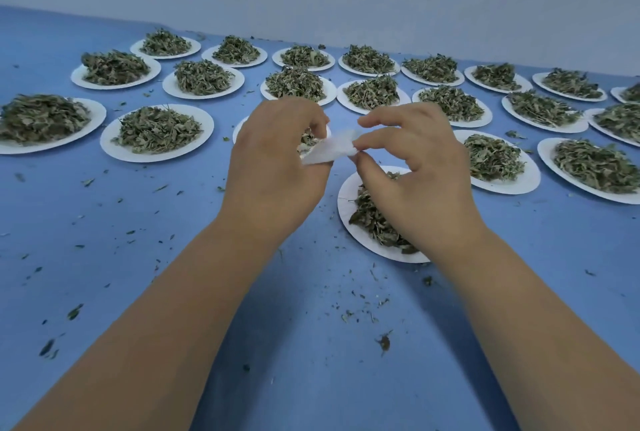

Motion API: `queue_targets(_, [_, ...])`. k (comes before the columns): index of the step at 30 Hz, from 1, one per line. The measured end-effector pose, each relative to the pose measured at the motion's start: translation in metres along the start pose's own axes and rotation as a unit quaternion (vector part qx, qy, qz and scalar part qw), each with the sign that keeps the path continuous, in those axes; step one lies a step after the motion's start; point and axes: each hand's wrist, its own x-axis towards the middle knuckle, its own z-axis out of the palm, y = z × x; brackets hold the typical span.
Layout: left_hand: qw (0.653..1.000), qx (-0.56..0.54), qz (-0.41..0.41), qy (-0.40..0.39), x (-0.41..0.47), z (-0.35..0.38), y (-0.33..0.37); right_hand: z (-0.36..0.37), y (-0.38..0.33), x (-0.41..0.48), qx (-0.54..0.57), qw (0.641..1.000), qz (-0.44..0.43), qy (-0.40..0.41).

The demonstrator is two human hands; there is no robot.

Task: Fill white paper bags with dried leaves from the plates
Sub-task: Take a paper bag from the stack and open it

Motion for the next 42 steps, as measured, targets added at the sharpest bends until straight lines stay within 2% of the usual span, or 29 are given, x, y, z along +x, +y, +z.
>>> queue_targets(2, [0.998,0.024,-0.044,-0.050,-0.002,0.000,-0.003,-0.003,-0.001,0.001,0.011,1.000,-0.005,-0.012])
queue_targets(5, [0.985,0.039,-0.050,-0.159,-0.002,-0.002,-0.009,-0.004,-0.007,0.000,0.032,0.997,-0.007,-0.074])
queue_targets(7, [0.967,0.073,-0.034,-0.243,-0.001,-0.002,-0.010,-0.002,-0.011,-0.002,0.029,0.995,-0.001,-0.091])
queue_targets(9, [0.950,0.118,0.008,-0.288,0.000,-0.001,-0.009,-0.003,-0.012,-0.001,0.014,0.998,0.004,-0.061])
queue_targets(12, [0.968,0.034,-0.014,-0.249,-0.003,-0.007,-0.005,-0.011,-0.012,0.006,0.002,1.000,0.006,-0.027])
queue_targets(14, [0.968,0.004,-0.044,-0.247,-0.002,-0.010,-0.002,-0.015,-0.014,0.005,0.005,0.999,-0.003,-0.041])
queue_targets(16, [0.970,-0.015,-0.032,-0.240,-0.002,-0.010,0.000,-0.015,-0.018,0.001,0.020,0.997,0.004,-0.076])
queue_targets(18, [0.976,-0.025,-0.010,-0.215,-0.001,-0.011,0.003,-0.013,-0.019,-0.003,0.041,0.993,0.032,-0.108])
queue_targets(22, [0.984,-0.032,-0.033,-0.173,-0.002,-0.011,0.000,-0.011,-0.020,-0.004,0.044,0.985,0.038,-0.160])
queue_targets(29, [0.984,-0.035,-0.062,-0.163,-0.003,-0.006,-0.001,-0.011,-0.021,0.001,0.002,0.990,-0.003,-0.142])
queue_targets(33, [0.976,-0.063,-0.064,-0.196,-0.005,-0.004,0.000,-0.010,-0.019,0.001,0.055,0.988,-0.008,-0.141])
queue_targets(37, [0.941,-0.154,-0.098,-0.284,-0.003,-0.006,0.000,-0.008,-0.021,0.000,0.083,0.986,-0.013,-0.145])
queue_targets(42, [0.949,-0.169,-0.100,-0.245,0.001,-0.011,0.000,-0.013,-0.024,0.002,0.086,0.982,-0.060,-0.157])
